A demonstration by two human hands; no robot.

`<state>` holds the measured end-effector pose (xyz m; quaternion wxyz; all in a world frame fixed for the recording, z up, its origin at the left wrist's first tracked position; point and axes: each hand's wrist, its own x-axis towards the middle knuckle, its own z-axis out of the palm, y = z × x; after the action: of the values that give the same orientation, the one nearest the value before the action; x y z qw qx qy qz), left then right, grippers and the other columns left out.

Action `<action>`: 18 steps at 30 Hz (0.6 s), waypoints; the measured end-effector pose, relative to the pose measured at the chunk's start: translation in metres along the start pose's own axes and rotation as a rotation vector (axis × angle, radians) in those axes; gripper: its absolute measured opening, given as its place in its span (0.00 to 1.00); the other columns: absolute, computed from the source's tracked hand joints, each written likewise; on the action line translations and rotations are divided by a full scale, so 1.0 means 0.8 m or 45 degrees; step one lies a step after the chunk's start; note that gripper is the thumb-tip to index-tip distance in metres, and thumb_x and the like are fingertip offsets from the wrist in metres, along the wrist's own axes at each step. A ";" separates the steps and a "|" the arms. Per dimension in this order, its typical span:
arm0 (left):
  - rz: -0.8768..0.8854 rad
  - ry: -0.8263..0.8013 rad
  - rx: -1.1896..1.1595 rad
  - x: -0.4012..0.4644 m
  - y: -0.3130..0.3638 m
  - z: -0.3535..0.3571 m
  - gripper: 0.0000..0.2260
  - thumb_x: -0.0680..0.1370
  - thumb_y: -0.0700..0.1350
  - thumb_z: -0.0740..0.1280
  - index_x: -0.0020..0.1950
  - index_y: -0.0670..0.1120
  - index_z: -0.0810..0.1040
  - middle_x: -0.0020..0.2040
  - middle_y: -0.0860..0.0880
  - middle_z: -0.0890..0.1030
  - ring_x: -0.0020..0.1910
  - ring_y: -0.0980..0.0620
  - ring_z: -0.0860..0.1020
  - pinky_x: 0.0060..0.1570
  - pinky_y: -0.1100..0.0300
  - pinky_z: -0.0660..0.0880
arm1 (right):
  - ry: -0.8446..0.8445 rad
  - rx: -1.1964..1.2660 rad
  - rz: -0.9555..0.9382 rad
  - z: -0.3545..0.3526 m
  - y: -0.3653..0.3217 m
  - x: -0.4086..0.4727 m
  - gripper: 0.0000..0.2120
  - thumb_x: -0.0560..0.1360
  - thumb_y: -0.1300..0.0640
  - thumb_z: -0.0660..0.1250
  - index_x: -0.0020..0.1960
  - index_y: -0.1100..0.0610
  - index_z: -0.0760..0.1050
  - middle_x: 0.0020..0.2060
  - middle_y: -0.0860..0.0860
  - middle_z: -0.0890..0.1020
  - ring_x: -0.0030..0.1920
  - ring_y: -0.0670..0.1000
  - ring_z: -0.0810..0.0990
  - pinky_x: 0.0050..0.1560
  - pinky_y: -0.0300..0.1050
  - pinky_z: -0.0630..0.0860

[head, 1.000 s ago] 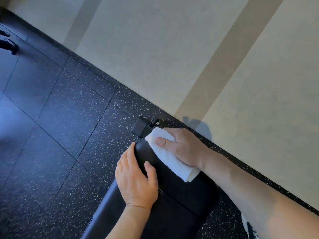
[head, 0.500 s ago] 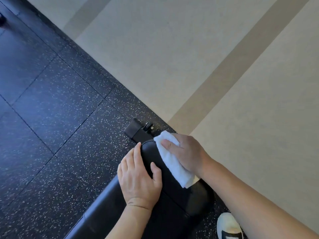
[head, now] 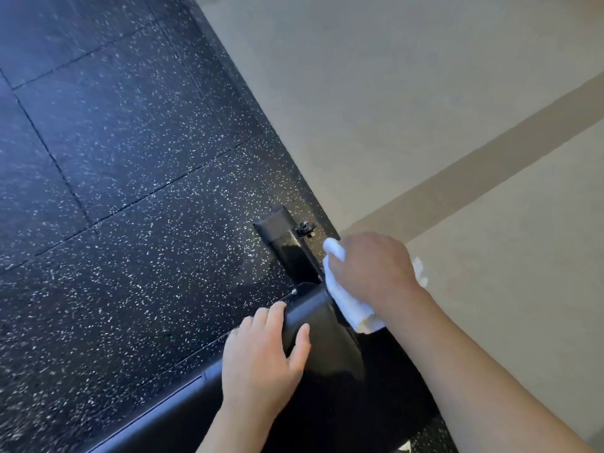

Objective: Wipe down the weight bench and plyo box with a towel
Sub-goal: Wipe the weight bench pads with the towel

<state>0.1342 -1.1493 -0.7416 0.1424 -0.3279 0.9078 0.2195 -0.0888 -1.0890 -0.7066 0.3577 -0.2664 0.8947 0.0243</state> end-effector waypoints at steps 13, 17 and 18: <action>0.063 0.258 -0.137 -0.001 -0.015 0.015 0.21 0.78 0.57 0.64 0.59 0.42 0.82 0.46 0.47 0.80 0.44 0.42 0.80 0.44 0.47 0.77 | -0.134 -0.210 0.292 -0.015 -0.023 0.008 0.06 0.67 0.62 0.54 0.37 0.55 0.69 0.33 0.50 0.77 0.33 0.57 0.75 0.37 0.44 0.72; 0.079 0.261 -0.170 0.001 -0.014 0.013 0.21 0.78 0.56 0.63 0.59 0.42 0.82 0.46 0.48 0.81 0.44 0.43 0.80 0.45 0.48 0.77 | 0.188 -0.301 0.037 0.021 -0.054 -0.013 0.10 0.78 0.51 0.54 0.40 0.54 0.67 0.34 0.50 0.72 0.37 0.54 0.72 0.33 0.46 0.60; 0.078 0.257 -0.174 0.001 -0.015 0.013 0.21 0.79 0.56 0.63 0.60 0.42 0.82 0.46 0.48 0.81 0.44 0.44 0.80 0.45 0.48 0.78 | 0.244 -0.368 -0.071 0.030 -0.061 -0.018 0.12 0.80 0.48 0.52 0.42 0.53 0.67 0.35 0.49 0.71 0.39 0.54 0.71 0.32 0.45 0.55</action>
<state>0.1427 -1.1528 -0.7541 0.0210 -0.3294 0.9100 0.2509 -0.0412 -1.1189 -0.7080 0.2294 -0.3410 0.9041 0.1174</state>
